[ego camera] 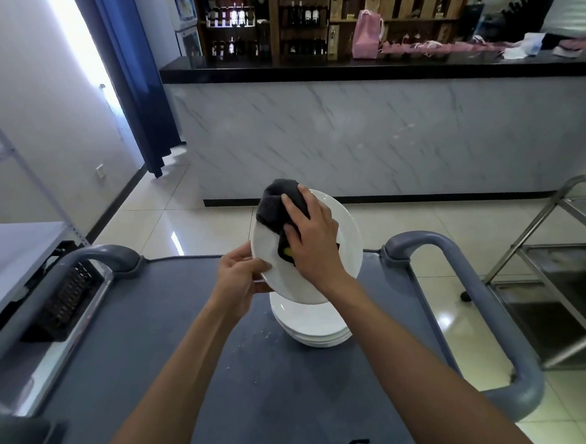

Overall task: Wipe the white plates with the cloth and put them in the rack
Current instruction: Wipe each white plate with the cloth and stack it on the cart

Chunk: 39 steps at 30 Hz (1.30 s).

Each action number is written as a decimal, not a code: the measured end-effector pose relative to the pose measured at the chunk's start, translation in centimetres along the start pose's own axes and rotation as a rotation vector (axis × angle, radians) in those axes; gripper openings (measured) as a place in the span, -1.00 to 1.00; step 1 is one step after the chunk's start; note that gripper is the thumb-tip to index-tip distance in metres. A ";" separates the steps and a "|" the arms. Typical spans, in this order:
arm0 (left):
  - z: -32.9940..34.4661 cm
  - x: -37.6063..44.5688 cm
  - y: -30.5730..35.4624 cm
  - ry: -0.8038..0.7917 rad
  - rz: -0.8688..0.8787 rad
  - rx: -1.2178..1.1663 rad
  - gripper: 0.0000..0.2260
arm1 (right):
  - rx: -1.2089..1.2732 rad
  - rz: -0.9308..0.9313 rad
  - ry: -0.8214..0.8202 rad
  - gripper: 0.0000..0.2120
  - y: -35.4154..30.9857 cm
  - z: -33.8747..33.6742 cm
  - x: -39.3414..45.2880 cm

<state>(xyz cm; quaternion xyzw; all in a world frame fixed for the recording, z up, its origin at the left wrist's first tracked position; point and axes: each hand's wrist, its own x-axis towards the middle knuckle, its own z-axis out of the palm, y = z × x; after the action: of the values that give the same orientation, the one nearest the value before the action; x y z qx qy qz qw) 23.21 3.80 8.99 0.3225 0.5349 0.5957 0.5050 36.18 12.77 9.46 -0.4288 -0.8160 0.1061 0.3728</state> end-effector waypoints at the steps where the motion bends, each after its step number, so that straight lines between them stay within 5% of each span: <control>1: 0.0 -0.1 -0.2 0.021 -0.002 -0.013 -0.62 | -0.006 0.005 0.002 -0.53 0.3 -0.2 0.2; 14: -0.3 0.0 -1.0 0.211 0.013 -0.150 -0.63 | -0.100 0.132 0.030 -0.53 4.6 -1.2 -0.3; 28: -0.8 0.7 -0.9 0.350 0.088 -0.290 -0.62 | 0.516 0.520 0.077 -0.45 3.6 0.2 -4.4; 39: 1.2 1.1 -0.4 0.359 0.118 -0.322 -0.59 | 0.642 0.603 0.155 -0.41 -1.4 2.8 -7.0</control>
<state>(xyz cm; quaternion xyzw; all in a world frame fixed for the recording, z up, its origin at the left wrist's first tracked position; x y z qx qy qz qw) 24.07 5.21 8.65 0.1577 0.4945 0.7493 0.4112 35.86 6.87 4.56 -0.5167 -0.5499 0.4254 0.4997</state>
